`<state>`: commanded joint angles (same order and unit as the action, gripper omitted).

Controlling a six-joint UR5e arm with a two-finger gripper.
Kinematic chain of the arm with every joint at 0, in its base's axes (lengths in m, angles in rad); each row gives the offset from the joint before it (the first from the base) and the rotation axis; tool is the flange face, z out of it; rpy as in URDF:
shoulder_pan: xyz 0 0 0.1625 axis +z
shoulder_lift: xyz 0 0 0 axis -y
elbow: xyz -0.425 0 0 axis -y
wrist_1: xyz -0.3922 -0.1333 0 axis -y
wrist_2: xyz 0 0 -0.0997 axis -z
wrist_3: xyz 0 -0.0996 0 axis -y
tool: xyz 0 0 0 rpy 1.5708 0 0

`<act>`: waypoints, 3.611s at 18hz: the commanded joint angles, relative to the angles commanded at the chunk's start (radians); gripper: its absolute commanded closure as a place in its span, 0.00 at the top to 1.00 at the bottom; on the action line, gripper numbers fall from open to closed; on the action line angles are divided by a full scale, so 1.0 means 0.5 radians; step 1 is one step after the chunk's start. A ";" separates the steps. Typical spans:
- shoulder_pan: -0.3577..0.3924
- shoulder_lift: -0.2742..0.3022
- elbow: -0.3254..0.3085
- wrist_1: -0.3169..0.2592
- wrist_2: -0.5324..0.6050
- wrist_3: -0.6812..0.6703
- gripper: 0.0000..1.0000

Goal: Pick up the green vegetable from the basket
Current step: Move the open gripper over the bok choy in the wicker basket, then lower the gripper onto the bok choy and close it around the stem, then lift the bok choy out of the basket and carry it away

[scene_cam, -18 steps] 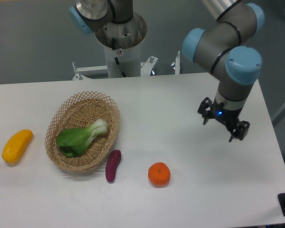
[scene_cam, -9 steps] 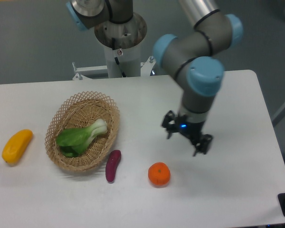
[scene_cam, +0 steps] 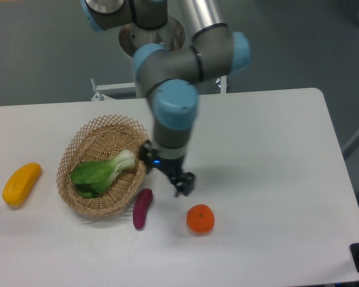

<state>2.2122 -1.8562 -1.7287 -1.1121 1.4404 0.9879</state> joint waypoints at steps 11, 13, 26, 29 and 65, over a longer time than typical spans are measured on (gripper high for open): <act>-0.224 -0.049 -0.178 0.061 0.077 -0.255 1.00; -0.230 -0.067 -0.197 0.101 0.077 -0.261 1.00; -0.326 -0.224 -0.240 0.212 0.153 -0.371 1.00; -0.326 -0.230 -0.236 0.212 0.150 -0.380 0.60; 0.548 0.006 0.214 -0.104 -0.095 -0.111 0.17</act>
<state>2.4863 -1.8530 -1.6214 -1.1643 1.3929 0.9325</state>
